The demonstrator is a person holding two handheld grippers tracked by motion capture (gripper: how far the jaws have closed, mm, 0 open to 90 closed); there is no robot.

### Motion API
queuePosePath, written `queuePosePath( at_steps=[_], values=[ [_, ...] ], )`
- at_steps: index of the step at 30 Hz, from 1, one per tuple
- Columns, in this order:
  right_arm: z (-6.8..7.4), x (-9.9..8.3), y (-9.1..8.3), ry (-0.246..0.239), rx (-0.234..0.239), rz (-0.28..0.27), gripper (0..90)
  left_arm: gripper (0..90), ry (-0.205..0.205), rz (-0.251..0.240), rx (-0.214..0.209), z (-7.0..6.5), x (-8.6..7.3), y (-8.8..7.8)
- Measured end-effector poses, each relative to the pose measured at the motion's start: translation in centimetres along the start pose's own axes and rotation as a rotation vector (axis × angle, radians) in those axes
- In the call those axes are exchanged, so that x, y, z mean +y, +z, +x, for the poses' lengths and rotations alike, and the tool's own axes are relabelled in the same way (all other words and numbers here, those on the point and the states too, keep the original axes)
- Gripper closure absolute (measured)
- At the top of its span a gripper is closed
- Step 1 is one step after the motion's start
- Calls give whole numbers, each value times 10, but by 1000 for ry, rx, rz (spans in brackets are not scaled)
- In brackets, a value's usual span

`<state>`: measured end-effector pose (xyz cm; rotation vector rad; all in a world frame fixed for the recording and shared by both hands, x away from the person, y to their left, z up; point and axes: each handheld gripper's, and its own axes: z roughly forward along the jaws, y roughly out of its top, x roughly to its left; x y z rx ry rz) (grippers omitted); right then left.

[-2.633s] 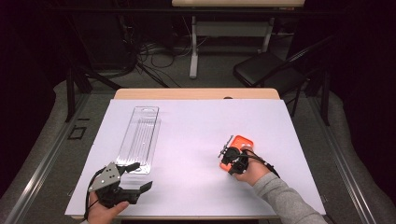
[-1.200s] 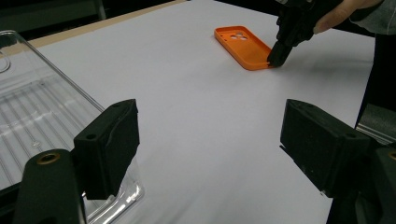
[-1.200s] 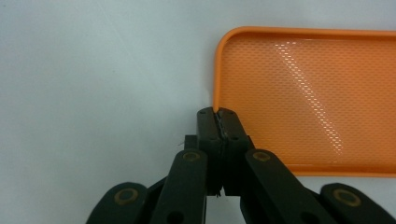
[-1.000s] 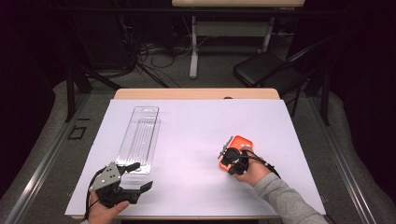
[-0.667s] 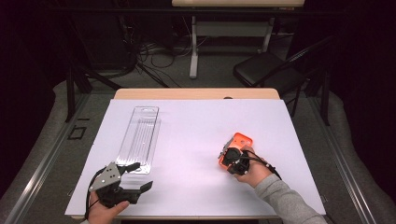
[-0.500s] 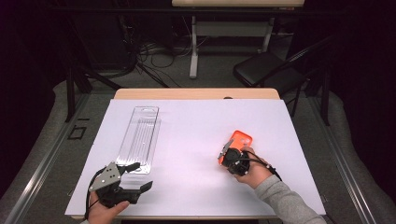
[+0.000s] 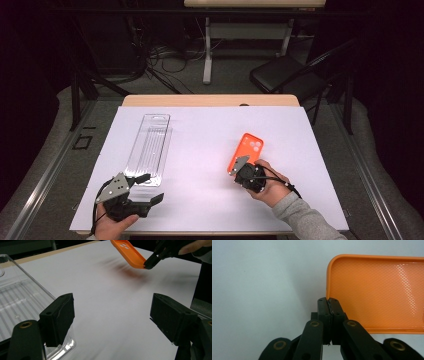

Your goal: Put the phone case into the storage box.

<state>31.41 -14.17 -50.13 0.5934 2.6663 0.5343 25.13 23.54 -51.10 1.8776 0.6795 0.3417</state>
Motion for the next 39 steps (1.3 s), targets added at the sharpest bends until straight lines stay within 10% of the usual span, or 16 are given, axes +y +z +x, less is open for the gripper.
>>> queuePosePath(
  at_steps=[24, 39],
  values=[
    [14, 7, -10, -84, -38, -78, 897, 196, -152, 0, 3, 20, 20, 2],
    [18, 11, -14, -102, -47, -95, 896, 195, -134, 36, -13, 19, 40, 16]
  ],
)
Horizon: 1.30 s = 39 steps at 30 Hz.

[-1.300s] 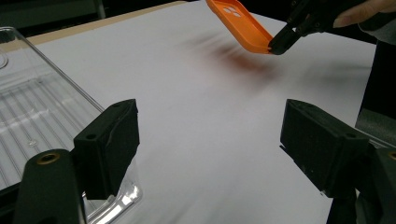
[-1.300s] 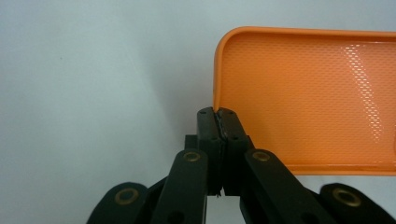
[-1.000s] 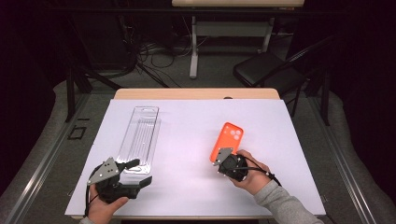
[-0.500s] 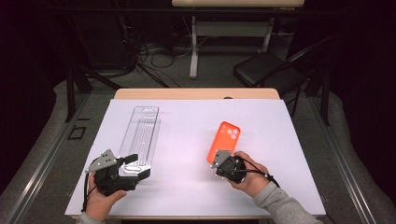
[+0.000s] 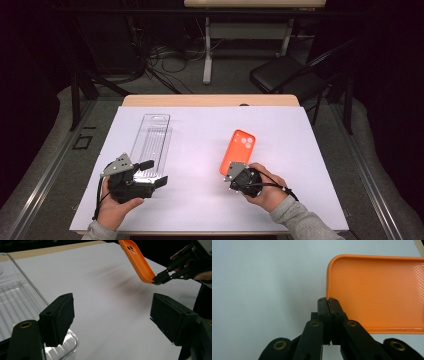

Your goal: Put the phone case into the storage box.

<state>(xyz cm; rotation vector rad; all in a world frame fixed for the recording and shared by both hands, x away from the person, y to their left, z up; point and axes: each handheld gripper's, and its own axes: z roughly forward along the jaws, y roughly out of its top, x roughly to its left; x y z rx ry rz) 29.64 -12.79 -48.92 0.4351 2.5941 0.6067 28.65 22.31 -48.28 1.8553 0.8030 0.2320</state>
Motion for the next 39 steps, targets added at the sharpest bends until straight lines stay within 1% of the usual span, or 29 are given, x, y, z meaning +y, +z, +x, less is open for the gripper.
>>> queuePosePath(
  at_steps=[2, 6, 8, 13, 17, 20, 22, 23, 24, 27, 28, 31, 32, 35, 39],
  values=[
    [0, 0, -1, -9, -4, -4, 896, 195, 0, 1, 1, 0, 2, 1],
    [2, 2, -2, -9, -5, -9, 897, 196, 2, 4, -1, 0, 6, 3],
    [2, 2, -3, -15, -7, 0, 897, 196, 5, 2, -1, 0, 9, 4],
    [3, 4, -3, -22, -7, -16, 896, 196, 0, 0, 0, 2, 13, 5],
    [4, 5, -4, -24, -9, -14, 897, 196, -8, 7, -3, 4, 16, 6],
    [5, 5, -4, -26, -13, -14, 896, 197, -33, 15, -8, 5, 18, 8],
    [5, 5, -4, -31, -12, -18, 896, 197, -42, 16, -10, 6, 19, 10],
    [6, 6, -4, -28, -12, -10, 897, 197, -41, 19, -12, 6, 21, 11],
    [6, 6, -3, -32, -14, -19, 896, 197, -38, 20, -16, 7, 22, 12],
    [7, 7, -4, -39, -17, -24, 896, 197, -36, 20, -22, 6, 26, 15],
    [7, 8, -4, -41, -16, -15, 896, 197, -39, 17, -23, 6, 28, 16],
    [9, 9, -4, -44, -20, -27, 896, 197, -40, 11, -32, 6, 34, 19],
    [9, 9, -5, -51, -20, -20, 896, 197, -43, 8, -35, 6, 36, 20],
    [10, 11, -4, -53, -21, -34, 896, 197, -45, 4, -43, 4, 43, 24],
    [11, 14, -5, -58, -23, -31, 896, 222, -41, 3, -48, 4, 52, 29]
  ],
)
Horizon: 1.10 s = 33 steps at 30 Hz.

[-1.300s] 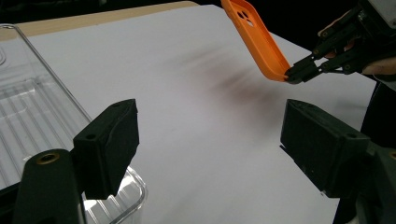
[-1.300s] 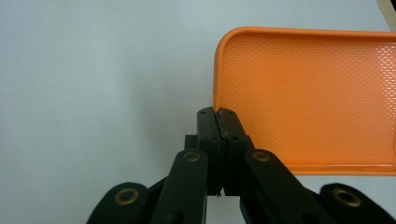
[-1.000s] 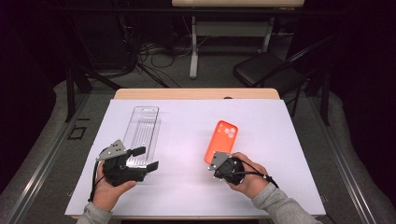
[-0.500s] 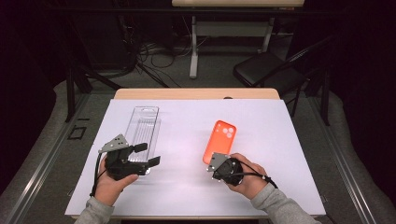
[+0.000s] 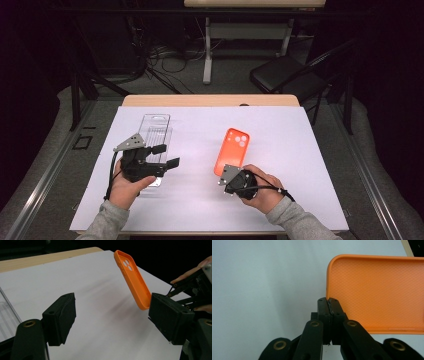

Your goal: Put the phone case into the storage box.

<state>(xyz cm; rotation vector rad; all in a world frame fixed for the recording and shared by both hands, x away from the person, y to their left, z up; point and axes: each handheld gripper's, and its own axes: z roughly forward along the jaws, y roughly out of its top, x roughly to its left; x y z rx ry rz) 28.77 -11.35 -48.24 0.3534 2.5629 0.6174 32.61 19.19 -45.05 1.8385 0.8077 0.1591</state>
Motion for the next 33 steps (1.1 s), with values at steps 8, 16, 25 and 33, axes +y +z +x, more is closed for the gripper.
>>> queuePosePath(
  at_steps=[8, 16, 25, 33],
  values=[
    [2, 6, 1, -20, -9, -2, 896, 247, -25, 11, -22, 3, 13, 11],
    [4, 11, 2, -41, -18, -14, 896, 259, -45, 30, -37, 2, 24, 26],
    [8, 20, 2, -73, -29, -28, 896, 264, -63, 57, -52, 1, 32, 41],
    [13, 27, 3, -95, -41, -39, 896, 299, -106, 59, -71, 4, 37, 49]
  ],
)
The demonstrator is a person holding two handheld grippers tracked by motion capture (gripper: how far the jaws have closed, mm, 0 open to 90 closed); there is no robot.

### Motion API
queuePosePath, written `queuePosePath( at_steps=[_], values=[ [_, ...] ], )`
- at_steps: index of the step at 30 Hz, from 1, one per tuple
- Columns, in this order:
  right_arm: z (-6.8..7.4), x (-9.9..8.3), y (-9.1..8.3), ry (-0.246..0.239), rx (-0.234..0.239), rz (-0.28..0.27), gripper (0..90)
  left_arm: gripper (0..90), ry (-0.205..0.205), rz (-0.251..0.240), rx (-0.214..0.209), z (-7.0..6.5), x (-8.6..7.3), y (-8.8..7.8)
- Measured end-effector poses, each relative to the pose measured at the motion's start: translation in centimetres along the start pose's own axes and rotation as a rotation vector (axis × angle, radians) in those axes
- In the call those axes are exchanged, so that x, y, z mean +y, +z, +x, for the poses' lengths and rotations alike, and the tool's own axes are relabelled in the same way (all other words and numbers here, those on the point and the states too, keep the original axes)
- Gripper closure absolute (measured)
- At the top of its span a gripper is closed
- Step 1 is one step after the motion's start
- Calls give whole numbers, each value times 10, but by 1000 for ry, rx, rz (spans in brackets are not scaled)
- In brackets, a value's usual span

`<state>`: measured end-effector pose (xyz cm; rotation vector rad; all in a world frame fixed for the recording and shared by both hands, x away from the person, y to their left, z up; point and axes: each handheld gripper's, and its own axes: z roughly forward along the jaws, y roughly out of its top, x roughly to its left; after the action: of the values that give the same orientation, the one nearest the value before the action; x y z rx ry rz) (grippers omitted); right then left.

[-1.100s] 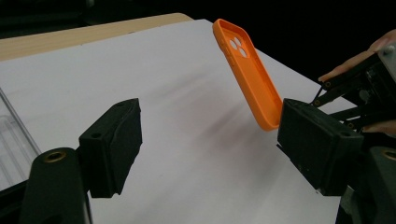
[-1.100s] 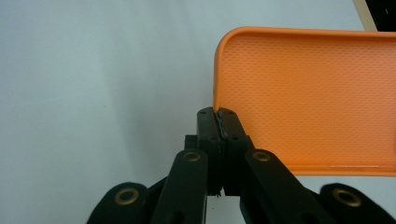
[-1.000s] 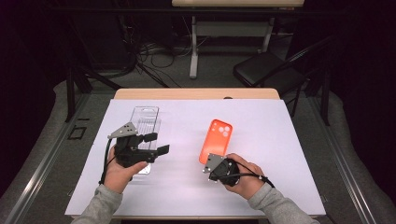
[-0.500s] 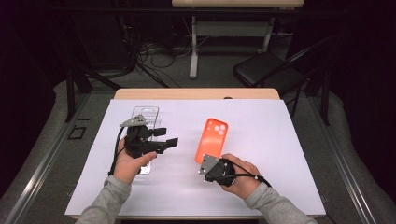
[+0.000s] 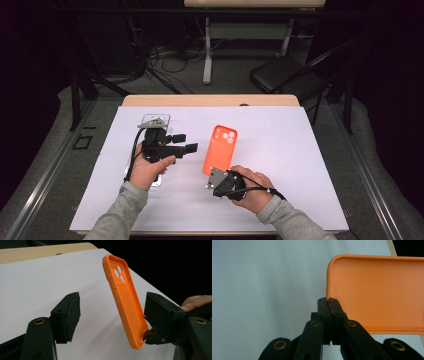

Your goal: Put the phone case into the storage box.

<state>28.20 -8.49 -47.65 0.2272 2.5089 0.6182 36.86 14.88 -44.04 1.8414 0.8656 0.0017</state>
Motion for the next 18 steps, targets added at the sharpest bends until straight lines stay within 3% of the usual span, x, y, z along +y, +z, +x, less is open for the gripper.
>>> queuePosePath(
  at_steps=[4, 6, 7, 8, 11, 18],
  values=[
    [1, 3, 0, -18, -5, 2, 896, 334, -32, -2, -15, 2, 1, 4],
    [3, 4, 1, -4, -5, -2, 896, 341, -47, 5, -21, 3, 0, 6],
    [2, 5, 1, -25, -6, -2, 896, 352, -48, 13, -25, 4, 0, 7],
    [4, 5, 2, -10, -9, -2, 896, 354, -52, 18, -24, 4, 0, 7],
    [4, 6, 2, -30, -11, -7, 896, 388, -47, 20, -21, 3, -2, 7],
    [8, 8, 4, -38, -17, -7, 896, 426, -95, 51, -54, 8, -7, 12]
  ],
)
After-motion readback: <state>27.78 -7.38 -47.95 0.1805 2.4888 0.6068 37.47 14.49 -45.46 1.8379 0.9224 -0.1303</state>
